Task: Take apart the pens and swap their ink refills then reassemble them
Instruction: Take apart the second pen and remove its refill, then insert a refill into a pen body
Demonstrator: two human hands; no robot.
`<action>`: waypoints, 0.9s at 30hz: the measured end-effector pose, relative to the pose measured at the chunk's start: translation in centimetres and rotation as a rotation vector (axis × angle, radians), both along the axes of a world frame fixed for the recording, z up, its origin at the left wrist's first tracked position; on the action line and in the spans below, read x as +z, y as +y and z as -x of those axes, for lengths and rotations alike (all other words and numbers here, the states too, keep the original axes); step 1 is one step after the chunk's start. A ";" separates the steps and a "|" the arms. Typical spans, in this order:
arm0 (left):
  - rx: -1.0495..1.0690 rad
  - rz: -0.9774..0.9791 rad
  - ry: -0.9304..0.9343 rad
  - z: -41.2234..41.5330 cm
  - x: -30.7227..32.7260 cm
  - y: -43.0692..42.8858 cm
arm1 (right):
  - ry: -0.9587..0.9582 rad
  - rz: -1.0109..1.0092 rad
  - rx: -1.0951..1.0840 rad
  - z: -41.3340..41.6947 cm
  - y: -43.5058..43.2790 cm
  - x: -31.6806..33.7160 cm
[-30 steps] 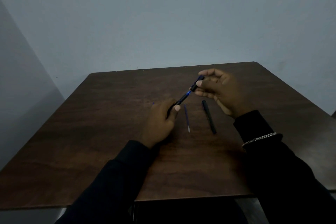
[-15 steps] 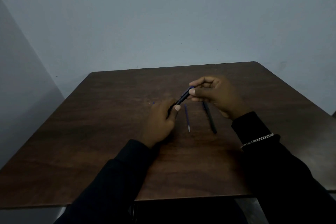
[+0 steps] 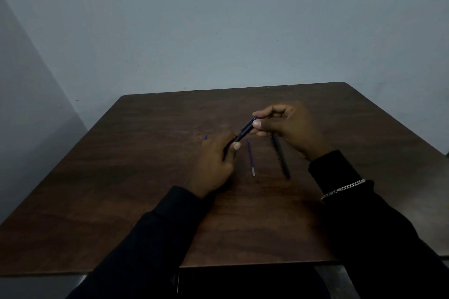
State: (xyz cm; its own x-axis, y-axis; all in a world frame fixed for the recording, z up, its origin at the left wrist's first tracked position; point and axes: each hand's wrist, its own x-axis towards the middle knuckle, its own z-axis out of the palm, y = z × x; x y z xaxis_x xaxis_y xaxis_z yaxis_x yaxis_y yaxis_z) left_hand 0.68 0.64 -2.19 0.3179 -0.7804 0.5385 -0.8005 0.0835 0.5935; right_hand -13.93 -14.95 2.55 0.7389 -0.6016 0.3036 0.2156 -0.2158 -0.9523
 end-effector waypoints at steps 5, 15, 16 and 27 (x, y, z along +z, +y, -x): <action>-0.008 -0.003 0.011 0.2 0.0 0.1 | 0.005 0.002 -0.010 -0.1 0.1 -0.1; 0.036 -0.005 -0.012 0.5 0.1 0.0 | 0.008 0.038 -0.025 0.1 0.7 0.2; 0.033 -0.020 -0.004 0.5 0.2 0.0 | 0.008 0.044 -0.032 0.0 0.7 0.2; -0.022 -0.152 0.081 1.8 2.2 -0.7 | -0.026 0.063 -0.178 0.3 0.0 0.7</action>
